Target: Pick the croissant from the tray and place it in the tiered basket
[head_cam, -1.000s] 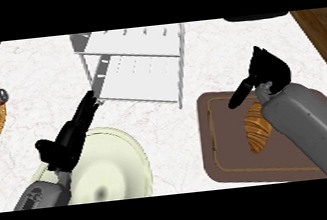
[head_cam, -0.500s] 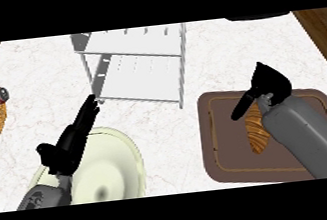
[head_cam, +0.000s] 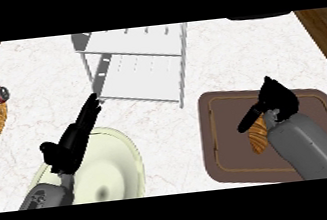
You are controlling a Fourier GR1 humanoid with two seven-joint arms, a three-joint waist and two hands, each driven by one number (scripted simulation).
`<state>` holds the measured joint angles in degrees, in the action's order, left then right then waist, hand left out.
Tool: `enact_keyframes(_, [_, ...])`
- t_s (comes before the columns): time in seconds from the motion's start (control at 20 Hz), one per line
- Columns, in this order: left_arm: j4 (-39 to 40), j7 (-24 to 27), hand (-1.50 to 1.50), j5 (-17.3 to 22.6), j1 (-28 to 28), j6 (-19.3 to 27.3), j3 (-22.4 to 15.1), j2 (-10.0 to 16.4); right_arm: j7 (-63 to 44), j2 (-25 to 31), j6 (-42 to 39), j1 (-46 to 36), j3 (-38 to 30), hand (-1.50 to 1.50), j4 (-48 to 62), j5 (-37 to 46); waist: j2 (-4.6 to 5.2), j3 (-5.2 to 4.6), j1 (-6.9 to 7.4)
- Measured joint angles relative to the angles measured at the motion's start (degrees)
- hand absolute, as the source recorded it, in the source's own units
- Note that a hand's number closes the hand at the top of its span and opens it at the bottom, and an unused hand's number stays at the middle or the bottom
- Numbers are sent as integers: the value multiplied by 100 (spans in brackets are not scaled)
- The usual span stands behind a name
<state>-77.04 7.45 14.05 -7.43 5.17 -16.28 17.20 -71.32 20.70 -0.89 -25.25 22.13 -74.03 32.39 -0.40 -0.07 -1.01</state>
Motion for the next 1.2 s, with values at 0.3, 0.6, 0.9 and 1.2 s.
enact_keyframes(0.3, [110, 94, 0, -16, -24, -130, 95, -1, 48, -198, -15, 486, -208, -150, -269, 315, 14, 1, 29])
enact_keyframes(0.6, [142, 61, 0, -68, -93, -180, 163, -57, 169, -410, -48, 825, -446, -150, -340, 600, 25, 6, 64])
enact_keyframes(0.9, [-28, 34, 0, -131, 70, -290, 193, -94, 498, -695, 139, 1066, -702, 150, -290, 1050, 8, -21, 87])
enact_keyframes(1.2, [-59, -62, 0, -296, 56, -332, 306, -229, 857, -900, 285, 952, -926, 150, -214, 1616, 9, -15, 95])
